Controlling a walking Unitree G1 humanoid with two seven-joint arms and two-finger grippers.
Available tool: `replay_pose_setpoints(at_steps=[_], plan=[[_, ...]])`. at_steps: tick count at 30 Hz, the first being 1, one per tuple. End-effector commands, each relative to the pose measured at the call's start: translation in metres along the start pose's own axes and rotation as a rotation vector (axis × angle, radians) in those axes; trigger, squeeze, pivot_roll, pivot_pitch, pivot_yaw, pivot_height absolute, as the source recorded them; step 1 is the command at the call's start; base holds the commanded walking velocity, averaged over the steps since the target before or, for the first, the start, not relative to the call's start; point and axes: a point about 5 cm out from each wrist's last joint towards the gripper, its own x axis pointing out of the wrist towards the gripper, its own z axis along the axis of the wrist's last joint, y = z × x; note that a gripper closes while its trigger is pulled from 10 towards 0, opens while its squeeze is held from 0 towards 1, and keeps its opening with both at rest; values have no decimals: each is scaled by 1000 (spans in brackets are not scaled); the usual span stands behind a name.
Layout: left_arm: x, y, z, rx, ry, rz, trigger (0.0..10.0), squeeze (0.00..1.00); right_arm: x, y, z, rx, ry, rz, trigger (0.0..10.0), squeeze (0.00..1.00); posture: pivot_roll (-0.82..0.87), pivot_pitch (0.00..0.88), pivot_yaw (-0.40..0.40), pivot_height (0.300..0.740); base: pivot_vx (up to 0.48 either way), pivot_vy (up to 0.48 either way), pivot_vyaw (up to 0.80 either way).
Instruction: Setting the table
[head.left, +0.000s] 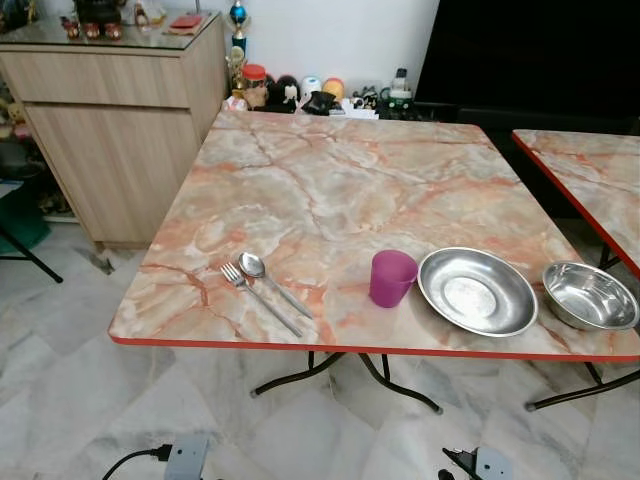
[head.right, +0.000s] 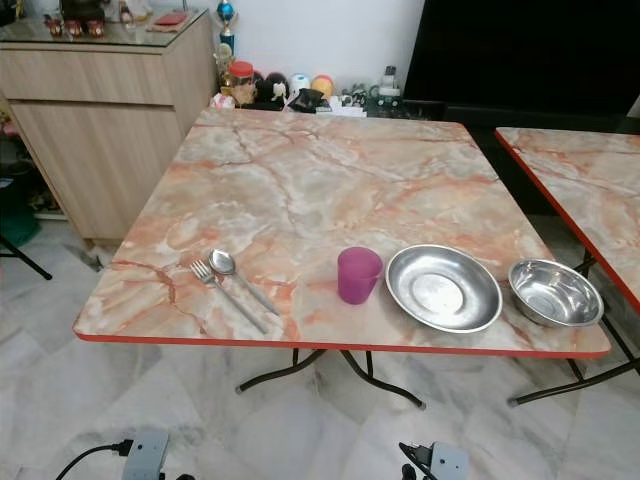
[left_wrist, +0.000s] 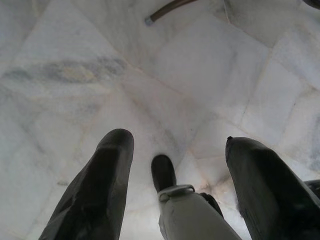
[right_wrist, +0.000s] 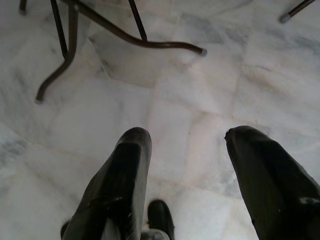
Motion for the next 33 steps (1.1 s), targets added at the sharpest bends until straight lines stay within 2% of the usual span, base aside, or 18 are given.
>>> replay_pose_setpoints(at_steps=[1,8,13,19,29,33], plan=[[1,1,1,-5,18,0,10000,0,3,0,9,6,-11,-3,10000,0,-21,0,-40,740,0,0,0],[0,4,2,1,15,4,10000,0,3,0,12,8,-16,-5,10000,0,-18,0,-38,740,0,0,0],[-4,7,-15,-5,52,15,10000,0,1,1,2,3,3,4,10000,0,-10,0,-51,740,0,0,0],[-5,6,-20,5,62,3,10000,0,0,2,0,3,5,10,10000,0,-8,0,-51,740,0,-42,0],[-5,5,-18,-3,54,3,10000,0,-1,2,-3,2,9,13,10000,0,-10,0,-52,740,0,-256,0],[-5,5,-19,-1,54,2,10000,0,-2,0,-7,6,15,9,10000,0,-15,1,-52,740,0,0,0]])
